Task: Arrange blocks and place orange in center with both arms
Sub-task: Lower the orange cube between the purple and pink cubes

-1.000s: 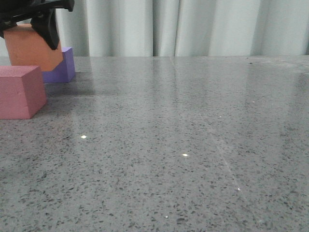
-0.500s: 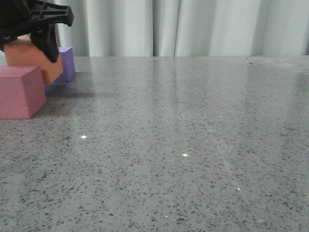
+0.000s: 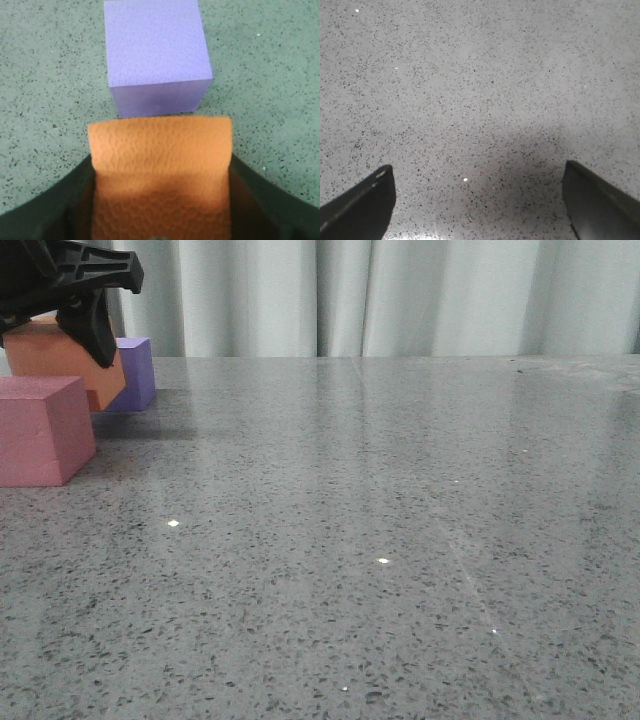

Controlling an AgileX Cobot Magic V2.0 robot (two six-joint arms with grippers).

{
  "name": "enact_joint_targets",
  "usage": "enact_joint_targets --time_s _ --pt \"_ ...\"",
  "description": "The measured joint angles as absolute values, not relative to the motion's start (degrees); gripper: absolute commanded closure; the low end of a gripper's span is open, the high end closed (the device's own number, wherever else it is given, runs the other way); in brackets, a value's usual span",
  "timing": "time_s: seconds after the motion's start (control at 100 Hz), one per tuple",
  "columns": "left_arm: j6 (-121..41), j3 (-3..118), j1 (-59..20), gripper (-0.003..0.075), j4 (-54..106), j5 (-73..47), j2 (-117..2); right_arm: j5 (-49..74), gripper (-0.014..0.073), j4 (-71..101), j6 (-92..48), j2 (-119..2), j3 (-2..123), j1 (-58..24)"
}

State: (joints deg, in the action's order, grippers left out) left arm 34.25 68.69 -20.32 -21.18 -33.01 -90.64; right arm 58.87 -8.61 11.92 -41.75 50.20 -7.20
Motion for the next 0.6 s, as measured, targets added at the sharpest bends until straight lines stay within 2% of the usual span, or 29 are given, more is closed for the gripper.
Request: enact_joint_targets --time_s 0.46,0.6 --pt "33.9 68.7 -20.3 0.0619 -19.9 -32.9 -94.1 59.0 -0.0069 -8.6 11.9 -41.8 50.2 -7.2" --pt "33.8 68.7 -20.3 0.0560 -19.8 -32.9 -94.1 59.0 -0.0069 -8.6 11.9 -41.8 50.2 -7.2"
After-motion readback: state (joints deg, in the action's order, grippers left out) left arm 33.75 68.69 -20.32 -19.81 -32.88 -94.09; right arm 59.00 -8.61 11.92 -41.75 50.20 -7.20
